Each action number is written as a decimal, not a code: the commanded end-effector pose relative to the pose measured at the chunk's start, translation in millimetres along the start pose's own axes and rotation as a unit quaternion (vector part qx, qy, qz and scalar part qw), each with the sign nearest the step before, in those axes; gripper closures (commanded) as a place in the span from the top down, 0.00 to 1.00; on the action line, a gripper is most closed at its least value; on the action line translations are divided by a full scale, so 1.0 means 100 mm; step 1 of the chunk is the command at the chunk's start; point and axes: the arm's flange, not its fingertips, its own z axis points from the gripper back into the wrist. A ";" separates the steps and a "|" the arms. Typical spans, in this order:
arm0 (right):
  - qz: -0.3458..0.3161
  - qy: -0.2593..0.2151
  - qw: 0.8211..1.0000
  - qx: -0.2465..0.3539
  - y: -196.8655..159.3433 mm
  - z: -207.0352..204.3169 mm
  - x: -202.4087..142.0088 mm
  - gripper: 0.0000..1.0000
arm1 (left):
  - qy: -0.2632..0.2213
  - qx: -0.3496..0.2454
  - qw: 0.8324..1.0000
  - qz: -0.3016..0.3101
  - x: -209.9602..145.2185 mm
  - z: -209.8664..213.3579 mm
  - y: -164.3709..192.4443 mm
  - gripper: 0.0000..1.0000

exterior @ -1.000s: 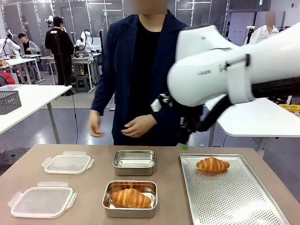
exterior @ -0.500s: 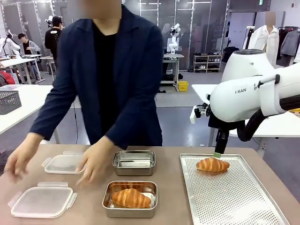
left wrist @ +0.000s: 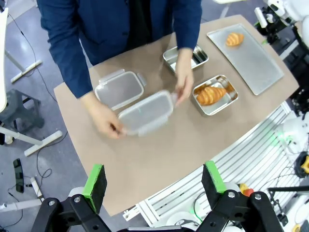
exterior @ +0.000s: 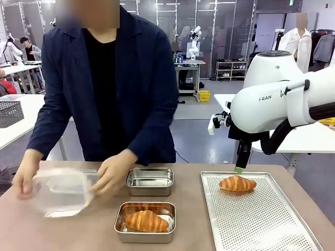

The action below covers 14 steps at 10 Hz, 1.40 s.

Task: Place the bread into the airtight container.
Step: Pick up a Butter Roll and place it into an empty Airtight Container.

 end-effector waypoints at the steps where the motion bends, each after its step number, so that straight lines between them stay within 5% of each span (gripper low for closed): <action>1: 0.090 -0.064 0.993 0.035 -0.41 -0.19 -0.15 1.00 | 0.002 -0.002 1.000 -0.007 0.01 0.02 -0.01 1.00; 3: 0.168 -0.116 0.977 0.063 -0.68 -0.49 -0.33 1.00 | 0.002 -0.002 1.000 -0.007 0.01 0.02 -0.01 1.00; 5: 0.146 -0.221 0.960 0.084 -0.88 -0.75 -0.61 1.00 | 0.002 -0.002 1.000 -0.007 0.01 0.02 -0.01 1.00; 7: 0.052 -0.287 0.956 0.043 -0.86 -0.64 -1.45 1.00 | 0.002 -0.002 1.000 -0.007 0.01 0.02 -0.01 1.00; 10: -0.134 -0.318 0.936 -0.072 -0.21 -0.24 -3.12 1.00 | 0.002 -0.002 1.000 -0.007 0.01 0.02 -0.01 1.00; 12: -0.208 -0.320 0.920 -0.091 0.16 -0.27 -3.54 1.00 | 0.002 -0.002 1.000 -0.007 0.01 0.02 -0.01 1.00; 14: -0.230 -0.307 0.920 -0.086 0.26 -0.35 -3.57 1.00 | 0.002 -0.002 1.000 -0.007 0.01 0.02 -0.01 1.00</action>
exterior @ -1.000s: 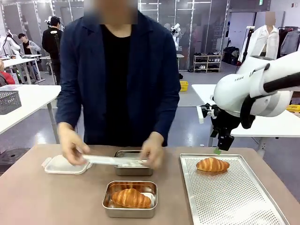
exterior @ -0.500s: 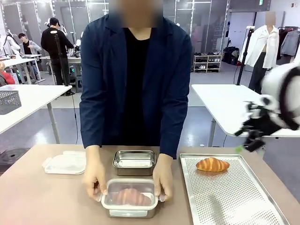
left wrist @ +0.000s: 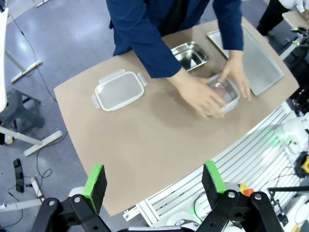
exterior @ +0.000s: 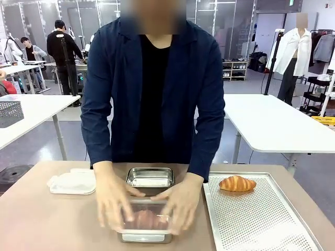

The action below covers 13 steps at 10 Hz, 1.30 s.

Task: Place the bread into the airtight container.
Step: Pick up a Butter Roll and place it into an empty Airtight Container.

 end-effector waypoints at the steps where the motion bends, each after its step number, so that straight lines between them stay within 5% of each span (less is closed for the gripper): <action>1: -0.011 0.019 1.000 -0.002 0.29 -0.22 0.03 1.00 | 0.002 -0.002 1.000 -0.007 0.00 0.02 -0.01 1.00; 13: -0.009 0.018 1.000 0.010 0.03 -0.23 0.00 1.00 | 0.002 -0.002 1.000 -0.007 0.00 0.02 -0.01 1.00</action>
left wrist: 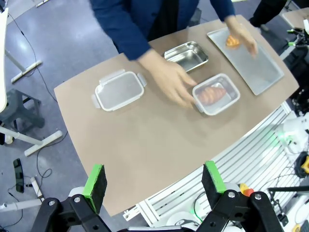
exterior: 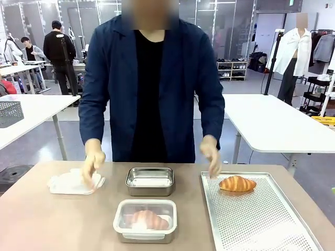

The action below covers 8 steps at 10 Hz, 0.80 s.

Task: Place the bread into the airtight container.
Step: Pick up a Butter Roll and place it into an empty Airtight Container.

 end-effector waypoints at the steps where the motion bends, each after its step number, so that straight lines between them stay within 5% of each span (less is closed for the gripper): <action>1: 0.003 -0.001 1.000 0.000 0.00 0.01 0.00 1.00 | 0.002 -0.002 1.000 -0.007 0.00 0.02 -0.01 1.00; 5: 0.000 0.000 1.000 0.000 0.00 0.00 0.00 1.00 | 0.002 -0.002 1.000 -0.007 0.00 0.02 -0.01 1.00; 8: 0.041 0.014 0.999 -0.008 0.11 0.10 0.41 1.00 | 0.002 -0.002 1.000 -0.007 0.00 0.02 -0.01 1.00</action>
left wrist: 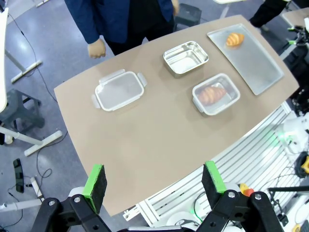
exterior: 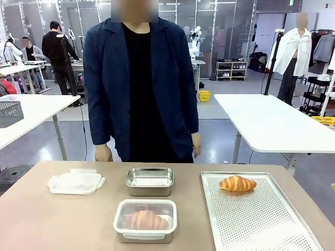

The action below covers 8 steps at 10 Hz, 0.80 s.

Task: Place the bread into the airtight container.
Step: Pick up a Butter Roll and place it into an empty Airtight Container.

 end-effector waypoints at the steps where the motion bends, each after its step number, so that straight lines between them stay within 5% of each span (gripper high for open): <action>1: 0.033 0.034 0.999 0.002 0.11 0.04 0.42 1.00 | 0.002 -0.002 1.000 -0.007 0.00 0.02 -0.01 1.00; 5: 0.173 0.124 0.976 0.044 0.41 -0.60 1.68 1.00 | 0.002 -0.002 1.000 -0.007 0.00 0.02 -0.01 1.00; 8: 0.234 0.198 0.951 0.047 0.74 -1.27 2.25 1.00 | 0.002 -0.002 1.000 -0.007 0.00 0.02 -0.01 1.00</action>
